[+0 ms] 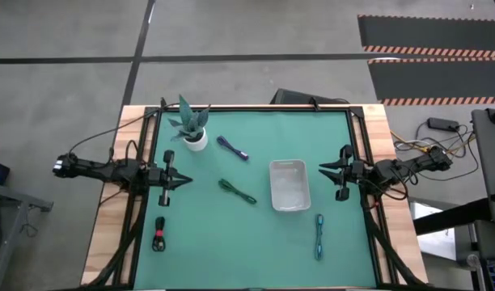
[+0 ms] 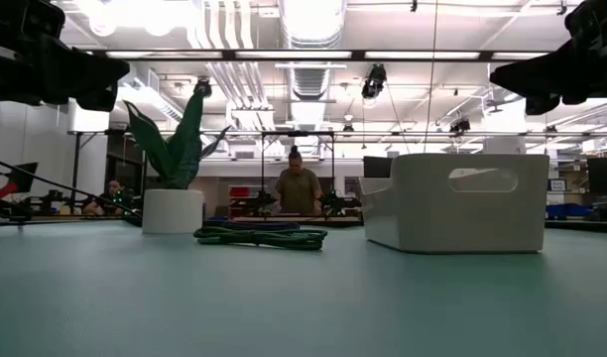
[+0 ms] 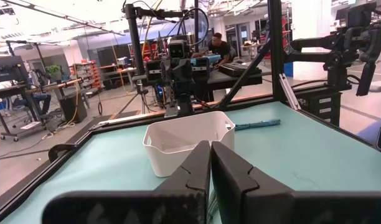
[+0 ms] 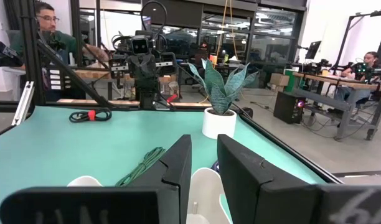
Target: Pick and place USB-C Cables
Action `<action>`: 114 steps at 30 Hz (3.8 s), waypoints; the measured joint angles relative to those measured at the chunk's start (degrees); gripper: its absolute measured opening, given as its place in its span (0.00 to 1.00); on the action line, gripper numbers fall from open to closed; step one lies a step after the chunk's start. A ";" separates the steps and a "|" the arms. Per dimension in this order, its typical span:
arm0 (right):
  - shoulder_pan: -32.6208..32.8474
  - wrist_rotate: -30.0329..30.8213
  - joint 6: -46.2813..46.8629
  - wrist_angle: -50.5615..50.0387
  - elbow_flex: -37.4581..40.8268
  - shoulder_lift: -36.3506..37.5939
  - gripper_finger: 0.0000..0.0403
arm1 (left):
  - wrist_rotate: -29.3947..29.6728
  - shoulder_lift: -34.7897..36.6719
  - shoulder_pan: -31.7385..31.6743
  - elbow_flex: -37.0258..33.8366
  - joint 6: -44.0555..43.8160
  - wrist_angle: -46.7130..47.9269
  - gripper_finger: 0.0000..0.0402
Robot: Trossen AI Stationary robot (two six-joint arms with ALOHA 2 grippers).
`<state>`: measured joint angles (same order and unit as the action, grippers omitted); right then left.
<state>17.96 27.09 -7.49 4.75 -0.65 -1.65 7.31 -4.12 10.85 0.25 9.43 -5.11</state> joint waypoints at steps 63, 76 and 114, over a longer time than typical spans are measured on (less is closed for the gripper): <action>0.02 5.60 22.11 11.64 0.00 -0.04 0.17 | 0.13 0.01 0.02 -0.02 -0.07 -9.12 0.00; 0.00 6.97 15.79 29.10 0.00 -12.94 0.17 | 1.79 -0.02 0.02 -0.02 -0.15 -28.34 0.00; -11.69 6.91 14.97 11.10 -42.99 -61.43 0.17 | 6.70 -0.11 0.02 0.29 -3.02 -30.37 0.00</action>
<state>6.27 34.00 7.49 15.85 -43.64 -63.08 14.01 -4.23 10.87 0.54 6.42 -35.47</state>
